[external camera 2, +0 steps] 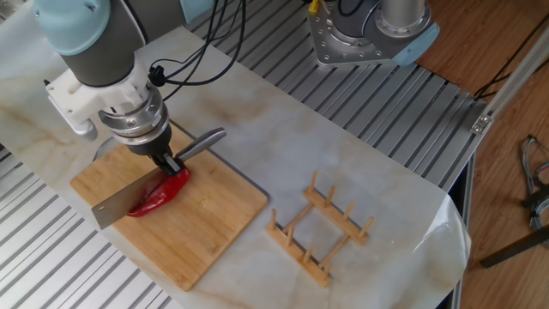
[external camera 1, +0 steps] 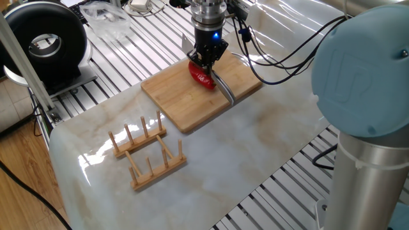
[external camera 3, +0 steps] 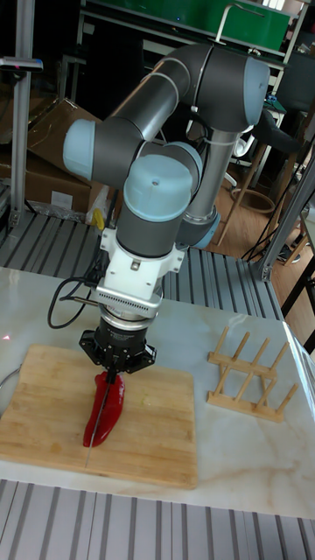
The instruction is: Chop the chili peppers
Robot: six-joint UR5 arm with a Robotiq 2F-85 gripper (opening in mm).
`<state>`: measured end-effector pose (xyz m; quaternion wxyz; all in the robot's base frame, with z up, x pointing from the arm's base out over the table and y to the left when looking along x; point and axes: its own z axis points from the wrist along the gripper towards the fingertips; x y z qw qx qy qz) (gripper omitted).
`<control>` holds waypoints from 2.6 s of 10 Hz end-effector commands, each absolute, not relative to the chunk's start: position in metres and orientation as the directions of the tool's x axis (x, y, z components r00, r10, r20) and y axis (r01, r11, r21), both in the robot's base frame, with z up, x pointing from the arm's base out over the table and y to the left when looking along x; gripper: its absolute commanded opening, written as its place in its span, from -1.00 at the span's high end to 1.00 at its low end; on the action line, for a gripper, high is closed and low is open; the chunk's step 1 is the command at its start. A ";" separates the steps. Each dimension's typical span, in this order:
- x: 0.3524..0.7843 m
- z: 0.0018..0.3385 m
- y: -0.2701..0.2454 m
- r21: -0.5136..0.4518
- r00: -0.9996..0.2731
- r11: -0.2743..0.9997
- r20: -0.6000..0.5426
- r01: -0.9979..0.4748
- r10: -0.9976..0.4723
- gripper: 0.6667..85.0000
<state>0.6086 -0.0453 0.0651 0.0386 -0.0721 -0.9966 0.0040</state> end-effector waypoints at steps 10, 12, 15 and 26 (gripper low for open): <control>0.594 0.073 -0.044 0.005 -0.979 0.997 0.191 0.076 0.074 0.98; 0.598 0.065 -0.042 0.002 -0.980 0.997 0.183 0.076 0.074 0.98; 0.592 0.074 -0.042 0.006 -0.975 0.998 0.212 0.064 0.061 0.98; 0.595 0.088 -0.039 0.037 -0.980 0.997 0.189 0.070 0.062 0.98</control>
